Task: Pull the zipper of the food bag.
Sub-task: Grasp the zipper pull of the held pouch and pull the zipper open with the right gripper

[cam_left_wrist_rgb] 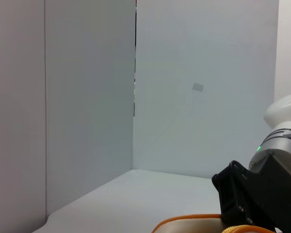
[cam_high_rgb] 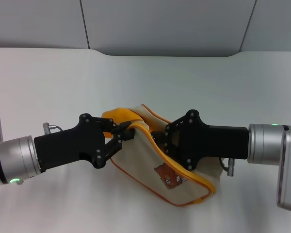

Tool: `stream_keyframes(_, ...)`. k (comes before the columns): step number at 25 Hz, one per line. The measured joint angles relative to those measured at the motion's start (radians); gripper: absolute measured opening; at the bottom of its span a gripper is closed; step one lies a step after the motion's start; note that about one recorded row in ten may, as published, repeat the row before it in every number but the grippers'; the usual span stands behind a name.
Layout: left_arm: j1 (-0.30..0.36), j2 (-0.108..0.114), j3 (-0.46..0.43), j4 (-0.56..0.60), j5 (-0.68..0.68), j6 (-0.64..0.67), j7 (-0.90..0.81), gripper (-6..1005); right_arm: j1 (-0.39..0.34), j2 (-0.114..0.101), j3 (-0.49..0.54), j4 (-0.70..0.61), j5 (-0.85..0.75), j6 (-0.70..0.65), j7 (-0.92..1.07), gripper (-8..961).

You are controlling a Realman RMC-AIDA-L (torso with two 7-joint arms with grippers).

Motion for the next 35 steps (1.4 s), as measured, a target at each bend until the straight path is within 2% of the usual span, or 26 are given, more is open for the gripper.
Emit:
stream_keyframes(3, 0.003, 0.0, 0.0, -0.004, -0.001, 0.001, 0.0, 99, 0.0, 0.0, -0.001, -0.001, 0.0, 0.003, 0.017, 1)
stream_keyframes(7, 0.008, 0.0, -0.006, -0.004, -0.003, 0.001, 0.0, 98, 0.0, -0.002, -0.012, -0.018, -0.006, 0.0, 0.064, 0)
stream_keyframes(11, 0.013, 0.001, -0.022, -0.003, -0.006, -0.003, -0.007, 98, -0.026, -0.008, -0.068, -0.075, -0.01, -0.004, 0.134, 0)
stream_keyframes(13, 0.016, 0.001, -0.045, -0.002, -0.008, -0.01, -0.012, 97, -0.078, -0.011, -0.124, -0.154, -0.025, 0.0, 0.213, -1)
stream_keyframes(14, 0.019, 0.001, -0.069, -0.003, -0.009, -0.015, -0.016, 97, -0.078, -0.011, -0.124, -0.154, -0.025, 0.0, 0.213, -1)
stream_keyframes(18, 0.036, 0.005, -0.164, -0.007, -0.009, -0.048, -0.033, 97, -0.191, -0.012, -0.131, -0.304, -0.111, -0.006, 0.333, -1)
stream_keyframes(21, 0.04, 0.005, -0.179, -0.008, -0.01, -0.064, -0.043, 96, -0.225, -0.011, -0.127, -0.331, -0.114, -0.006, 0.355, 11)
stream_keyframes(24, 0.053, 0.001, -0.18, -0.009, -0.013, -0.075, -0.058, 96, -0.241, -0.011, -0.062, -0.31, -0.049, -0.006, 0.369, 23)
stream_keyframes(32, 0.104, -0.002, -0.193, -0.054, -0.02, -0.078, -0.062, 95, -0.228, -0.013, 0.001, -0.227, 0.072, -0.01, 0.401, 55)
stream_keyframes(33, 0.121, -0.001, -0.195, -0.071, -0.036, -0.082, -0.062, 94, -0.216, -0.02, 0.041, -0.195, 0.108, -0.037, 0.443, 59)
stream_keyframes(35, 0.131, -0.001, -0.195, -0.075, -0.046, -0.084, -0.062, 94, -0.208, -0.027, 0.064, -0.178, 0.118, -0.057, 0.474, 141)
